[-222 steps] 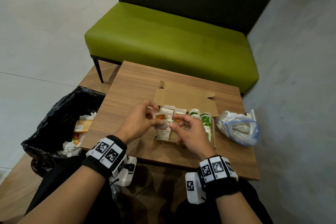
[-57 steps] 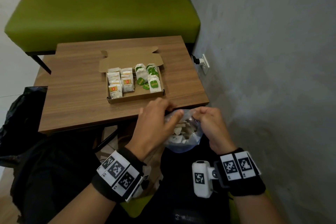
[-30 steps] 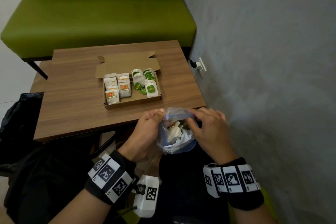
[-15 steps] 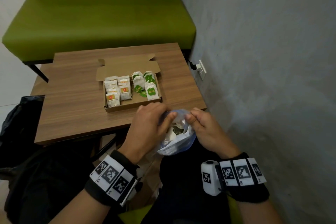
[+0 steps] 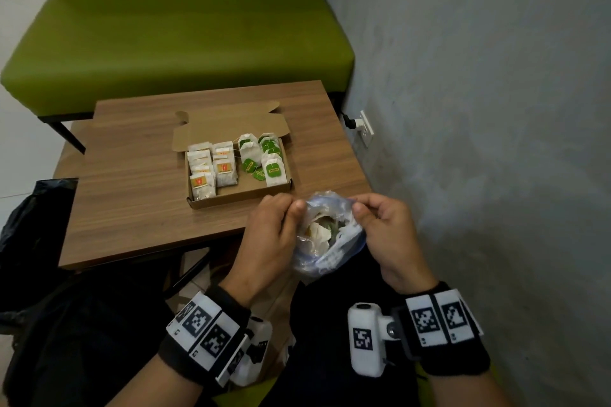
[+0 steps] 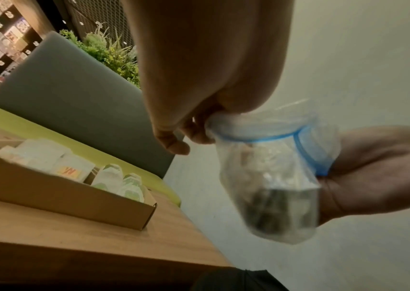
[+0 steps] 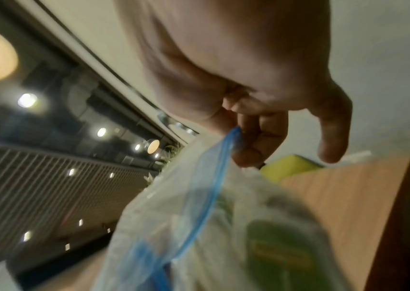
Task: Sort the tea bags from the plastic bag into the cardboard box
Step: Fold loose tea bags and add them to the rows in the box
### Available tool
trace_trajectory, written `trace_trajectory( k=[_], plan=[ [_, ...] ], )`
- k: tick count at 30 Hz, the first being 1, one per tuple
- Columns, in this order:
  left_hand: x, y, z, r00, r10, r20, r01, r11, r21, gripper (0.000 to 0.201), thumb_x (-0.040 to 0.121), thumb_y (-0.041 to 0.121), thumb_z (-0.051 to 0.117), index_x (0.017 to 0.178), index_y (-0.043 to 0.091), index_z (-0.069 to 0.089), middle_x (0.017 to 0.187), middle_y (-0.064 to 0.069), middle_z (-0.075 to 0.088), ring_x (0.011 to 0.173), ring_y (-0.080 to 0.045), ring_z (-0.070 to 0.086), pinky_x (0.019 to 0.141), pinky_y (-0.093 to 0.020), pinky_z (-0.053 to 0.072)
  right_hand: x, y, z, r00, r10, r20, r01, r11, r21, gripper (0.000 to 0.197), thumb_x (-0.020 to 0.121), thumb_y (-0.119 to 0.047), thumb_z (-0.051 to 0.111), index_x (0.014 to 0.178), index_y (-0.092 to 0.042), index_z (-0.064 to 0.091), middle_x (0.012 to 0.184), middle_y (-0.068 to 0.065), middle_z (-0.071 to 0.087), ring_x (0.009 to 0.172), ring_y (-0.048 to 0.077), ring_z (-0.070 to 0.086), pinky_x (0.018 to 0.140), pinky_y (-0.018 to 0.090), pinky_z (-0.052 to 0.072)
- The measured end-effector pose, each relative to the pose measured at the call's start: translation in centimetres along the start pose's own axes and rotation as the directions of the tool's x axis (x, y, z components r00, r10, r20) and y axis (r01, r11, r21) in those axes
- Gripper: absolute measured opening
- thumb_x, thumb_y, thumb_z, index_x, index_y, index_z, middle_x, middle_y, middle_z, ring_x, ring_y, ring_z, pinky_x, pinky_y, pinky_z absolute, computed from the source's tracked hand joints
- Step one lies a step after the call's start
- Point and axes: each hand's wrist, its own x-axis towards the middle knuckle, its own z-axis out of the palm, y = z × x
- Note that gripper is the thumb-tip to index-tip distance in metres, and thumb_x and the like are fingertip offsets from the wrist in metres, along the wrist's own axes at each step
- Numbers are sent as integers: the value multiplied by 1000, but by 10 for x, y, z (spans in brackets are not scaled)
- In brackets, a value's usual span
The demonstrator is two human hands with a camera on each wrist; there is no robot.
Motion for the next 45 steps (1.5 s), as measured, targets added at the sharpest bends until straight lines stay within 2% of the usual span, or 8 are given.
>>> trace_trajectory(
  k=[6, 9, 13, 17, 21, 24, 35, 45],
  plan=[
    [-3, 2, -9, 993, 55, 108, -57, 998, 18, 22, 101, 19, 48, 118, 34, 46, 95, 12, 62, 80, -3, 61, 65, -15, 47, 6, -1, -4, 976, 206, 74, -218, 949, 227, 20, 99, 0, 51, 94, -11, 66, 84, 14, 71, 70, 18, 67, 67, 28, 56],
    [-2, 4, -11, 963, 210, 169, -238, 956, 170, 24, 89, 9, 52, 95, 33, 51, 97, 12, 54, 78, -4, 52, 61, -19, 43, 5, 6, -6, 1000, 4, -11, -5, 997, -72, 21, 98, -6, 54, 94, -27, 54, 82, 8, 65, 70, 14, 61, 68, 30, 50],
    [4, 7, -9, 990, 65, 122, -82, 987, 141, 26, 90, 4, 51, 91, 26, 65, 99, 6, 55, 88, -7, 55, 74, -23, 48, -3, -8, -9, 884, -462, 70, 431, 747, -506, 19, 100, -13, 50, 92, -29, 56, 112, -7, 62, 93, 4, 61, 74, 22, 49],
    [8, 16, -12, 990, 31, 140, -44, 995, 89, 21, 97, 11, 47, 98, 24, 63, 99, 7, 53, 89, -1, 52, 73, -9, 39, -9, -22, -10, 938, -319, 138, 331, 701, -632, 13, 94, -42, 56, 99, -39, 67, 148, -4, 42, 107, -4, 52, 102, 44, 43],
    [12, 18, -14, 990, 29, 141, -44, 993, 109, 17, 88, 26, 63, 104, 23, 60, 99, 8, 49, 87, -2, 50, 71, -11, 40, -1, -24, -9, 983, -159, 93, 183, 768, -613, 27, 85, -34, 71, 112, -30, 72, 102, -12, 66, 74, -3, 60, 66, 7, 44],
    [17, 13, -17, 979, 17, 201, -49, 987, 156, 41, 77, 38, 63, 115, 22, 58, 103, 9, 46, 87, -3, 50, 72, -17, 44, 5, -18, -9, 988, -71, 136, 141, 770, -622, 49, 81, -19, 71, 129, -26, 64, 87, -13, 58, 72, -1, 51, 61, 6, 35],
    [72, -8, 14, 982, -43, 183, -1, 972, 235, 70, 83, 37, 71, 142, 14, 40, 120, 2, 38, 92, -14, 54, 82, -29, 52, 64, -25, 1, 920, -383, 79, 350, 715, -605, 25, 85, -22, 70, 109, -30, 72, 143, 0, 40, 131, 17, 41, 108, 44, 40],
    [103, -36, 49, 992, -63, 113, 51, 993, 103, 66, 83, 31, 72, 139, 16, 41, 119, 3, 38, 85, 0, 48, 82, -24, 50, 120, -19, 22, 998, -38, 49, 61, 481, -875, 28, 83, -46, 72, 107, -31, 73, 160, 4, 25, 148, 29, 15, 113, 70, 11]
  ],
)
